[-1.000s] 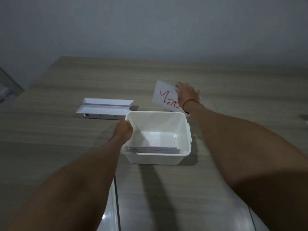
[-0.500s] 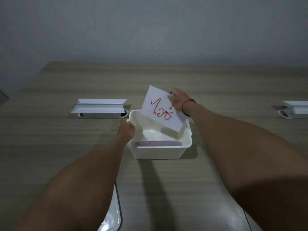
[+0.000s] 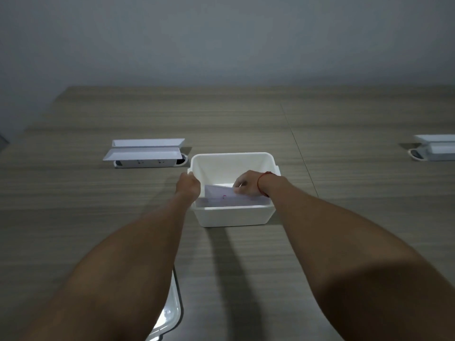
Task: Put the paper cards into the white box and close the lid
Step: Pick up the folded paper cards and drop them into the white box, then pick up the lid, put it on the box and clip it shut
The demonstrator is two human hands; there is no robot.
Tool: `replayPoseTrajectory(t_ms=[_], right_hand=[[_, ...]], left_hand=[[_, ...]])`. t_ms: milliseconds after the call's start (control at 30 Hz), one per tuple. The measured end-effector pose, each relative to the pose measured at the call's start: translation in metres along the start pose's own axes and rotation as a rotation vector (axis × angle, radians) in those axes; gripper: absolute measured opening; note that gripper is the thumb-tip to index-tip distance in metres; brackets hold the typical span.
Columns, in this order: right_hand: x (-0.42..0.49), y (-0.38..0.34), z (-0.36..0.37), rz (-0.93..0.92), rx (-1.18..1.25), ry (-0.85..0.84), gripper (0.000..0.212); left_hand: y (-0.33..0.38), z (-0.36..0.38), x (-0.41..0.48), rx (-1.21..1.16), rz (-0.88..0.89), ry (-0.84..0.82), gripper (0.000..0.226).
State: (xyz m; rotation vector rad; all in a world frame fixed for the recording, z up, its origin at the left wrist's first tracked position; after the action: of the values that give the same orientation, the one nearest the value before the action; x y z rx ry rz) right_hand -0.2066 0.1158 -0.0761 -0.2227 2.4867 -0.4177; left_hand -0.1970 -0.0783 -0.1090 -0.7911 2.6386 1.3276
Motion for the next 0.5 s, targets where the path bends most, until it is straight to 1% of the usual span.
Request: replayPoseTrajectory(t_ms=[100, 167, 200, 233, 333, 367, 400, 500], right_hand=[[-0.002, 0.005, 0.002, 0.033, -0.007, -0.026, 0.028], [-0.004, 0.016, -0.006, 0.106, 0.001, -0.003, 0.039], [-0.005, 0.024, -0.014, 0.144, 0.023, 0.052, 0.043], [-0.006, 0.031, -0.025, 0.17, 0.053, 0.142, 0.043], [-0.021, 0.062, -0.059, 0.29, 0.132, 0.497, 0.039], [-0.025, 0.071, -0.061, 0.344, 0.139, 0.546, 0.042], [-0.027, 0.079, -0.059, 0.388, 0.164, 0.543, 0.045], [-0.018, 0.091, -0.035, 0.434, 0.334, 0.397, 0.051]], left_hand=[[0.0, 0.0, 0.0, 0.013, 0.006, 0.014, 0.047], [0.002, -0.001, -0.001, 0.043, 0.021, 0.016, 0.045], [0.004, 0.0, -0.002, 0.062, 0.033, 0.018, 0.045], [0.005, -0.001, -0.002, 0.073, 0.038, 0.023, 0.044], [0.006, 0.0, -0.003, 0.079, 0.03, 0.036, 0.044], [0.006, 0.0, -0.003, 0.079, 0.028, 0.039, 0.043], [0.007, 0.0, -0.004, 0.075, 0.025, 0.042, 0.043], [0.011, 0.004, -0.004, 0.072, 0.04, 0.035, 0.042]])
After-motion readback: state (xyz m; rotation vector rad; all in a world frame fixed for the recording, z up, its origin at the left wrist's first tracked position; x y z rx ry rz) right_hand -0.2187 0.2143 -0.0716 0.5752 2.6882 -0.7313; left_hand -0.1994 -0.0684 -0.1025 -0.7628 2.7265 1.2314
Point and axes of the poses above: each hand's wrist, its own x-axis towards the middle knuckle, its own z-axis out of the palm, y = z × x, the point moved 9 cm from there along x, towards the middle knuckle, and after that the axes turned 4 degrees about z, right-handed, at the moved point
